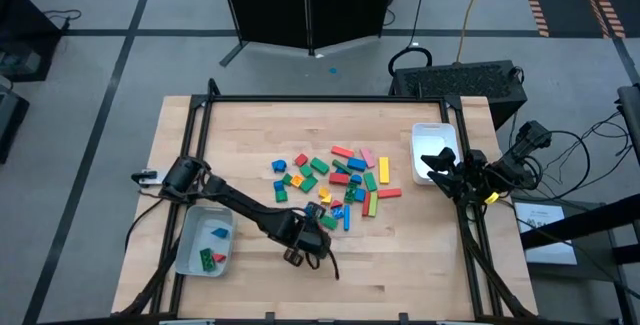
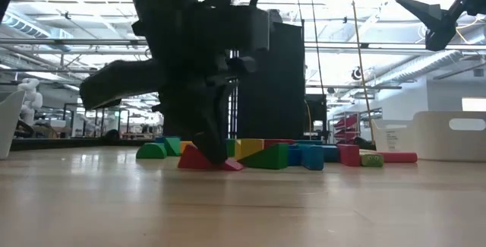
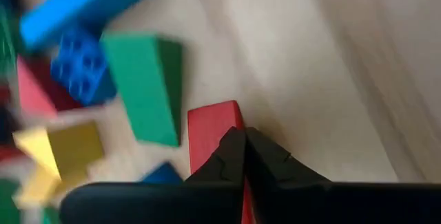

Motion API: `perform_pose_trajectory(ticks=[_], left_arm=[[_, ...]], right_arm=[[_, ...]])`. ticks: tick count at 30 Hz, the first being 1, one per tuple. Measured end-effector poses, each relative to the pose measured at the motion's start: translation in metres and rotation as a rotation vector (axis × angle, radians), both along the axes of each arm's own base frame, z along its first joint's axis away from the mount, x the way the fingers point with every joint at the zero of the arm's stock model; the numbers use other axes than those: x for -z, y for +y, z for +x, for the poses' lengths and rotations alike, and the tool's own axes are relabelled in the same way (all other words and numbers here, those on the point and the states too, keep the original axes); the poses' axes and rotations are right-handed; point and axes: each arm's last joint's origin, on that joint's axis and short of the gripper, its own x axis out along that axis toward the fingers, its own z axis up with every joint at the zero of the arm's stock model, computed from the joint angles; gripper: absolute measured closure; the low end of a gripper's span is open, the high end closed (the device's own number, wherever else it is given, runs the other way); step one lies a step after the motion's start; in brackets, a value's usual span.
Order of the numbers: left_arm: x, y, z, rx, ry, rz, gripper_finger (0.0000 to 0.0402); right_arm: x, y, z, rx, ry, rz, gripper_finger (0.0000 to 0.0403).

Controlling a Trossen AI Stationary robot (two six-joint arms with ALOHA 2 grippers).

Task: Sort blocks by size
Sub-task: Put the orange triangle block into the gray bin

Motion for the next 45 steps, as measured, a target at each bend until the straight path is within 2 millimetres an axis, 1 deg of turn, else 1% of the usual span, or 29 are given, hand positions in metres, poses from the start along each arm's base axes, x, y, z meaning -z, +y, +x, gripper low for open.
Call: perform_pose_trajectory(ticks=[4,10,14,18,25,29,35,38,42,45], left_arm=[[-0.002,0.002,0.000,-0.214,-0.023,-0.080,0.0375],[-0.014,0.002,-0.002,-0.389,-0.041,-0.207,0.0349],[-0.026,0.003,-0.003,-0.518,-0.071,-0.293,0.0318],[-0.033,0.004,-0.006,-0.621,-0.076,-0.331,0.0278],[-0.031,0.007,-0.017,-0.708,0.019,-0.287,0.0204],[-0.031,0.008,-0.017,-0.689,0.017,-0.270,0.0174],[-0.031,0.008,-0.015,-0.586,0.005,-0.233,0.0166],[-0.030,0.013,-0.014,-0.584,-0.009,-0.213,0.0166],[-0.022,0.023,-0.015,-0.604,-0.001,-0.200,0.0166],[-0.018,0.026,-0.015,-0.602,0.016,-0.223,0.0166]], right_arm=[[0.000,0.000,0.000,0.000,0.000,0.000,0.0090],[0.000,0.000,0.000,0.000,0.000,0.000,0.0090],[0.001,0.000,0.000,0.000,0.008,-0.007,0.0090],[0.001,0.001,0.001,0.000,0.015,-0.013,0.0090],[0.002,0.001,0.001,0.000,0.018,-0.015,0.0090],[0.002,0.001,0.001,0.000,0.025,-0.022,0.0090],[0.003,0.001,0.001,0.000,0.026,-0.023,0.0090],[0.003,0.001,0.002,0.000,0.032,-0.028,0.0090],[0.003,0.001,0.002,0.000,0.034,-0.030,0.0090],[0.004,0.002,0.002,-0.001,0.040,-0.035,0.0090]])
